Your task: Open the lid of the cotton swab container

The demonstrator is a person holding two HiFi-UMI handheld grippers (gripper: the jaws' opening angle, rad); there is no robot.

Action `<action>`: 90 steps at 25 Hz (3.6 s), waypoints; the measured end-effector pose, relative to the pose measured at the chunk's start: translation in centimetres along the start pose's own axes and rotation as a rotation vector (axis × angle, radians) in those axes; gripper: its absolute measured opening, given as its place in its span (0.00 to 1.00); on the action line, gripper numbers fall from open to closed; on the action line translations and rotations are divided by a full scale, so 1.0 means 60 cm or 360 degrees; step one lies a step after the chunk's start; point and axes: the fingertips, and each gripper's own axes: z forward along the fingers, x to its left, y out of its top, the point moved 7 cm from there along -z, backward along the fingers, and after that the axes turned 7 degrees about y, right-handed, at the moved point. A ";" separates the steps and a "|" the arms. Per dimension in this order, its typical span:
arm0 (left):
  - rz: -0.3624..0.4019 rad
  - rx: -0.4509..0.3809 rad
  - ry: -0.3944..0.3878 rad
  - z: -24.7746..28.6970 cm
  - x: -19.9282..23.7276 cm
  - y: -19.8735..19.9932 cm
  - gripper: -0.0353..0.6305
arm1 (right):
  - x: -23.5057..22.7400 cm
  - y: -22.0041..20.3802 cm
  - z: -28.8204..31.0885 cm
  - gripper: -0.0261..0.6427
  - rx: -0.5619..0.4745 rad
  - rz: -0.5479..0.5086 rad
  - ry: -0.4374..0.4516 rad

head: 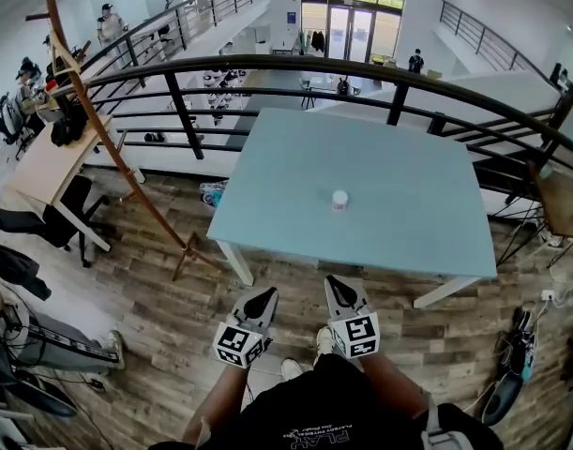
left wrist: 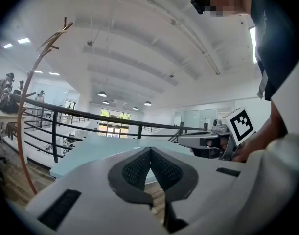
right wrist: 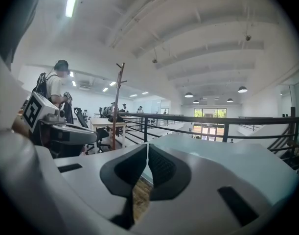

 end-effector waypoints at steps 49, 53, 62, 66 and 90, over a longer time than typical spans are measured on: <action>0.0084 0.0065 0.0050 0.370 0.047 0.045 0.07 | -0.318 0.001 0.183 0.07 0.0032 0.0002 0.0102; 0.0079 0.0068 0.0072 0.386 0.045 0.043 0.07 | -0.335 -0.001 0.191 0.07 0.0034 -0.0003 0.0131; 0.0033 0.0087 0.0099 0.418 0.048 0.034 0.07 | -0.361 -0.011 0.208 0.07 0.0057 0.0013 0.0150; 0.0033 0.0097 0.0073 0.445 0.048 0.045 0.07 | -0.375 0.000 0.221 0.07 0.0060 0.0035 0.0153; 0.0050 0.0125 -0.0204 0.573 0.236 0.084 0.07 | -0.393 0.046 0.416 0.07 0.0083 0.0053 -0.0078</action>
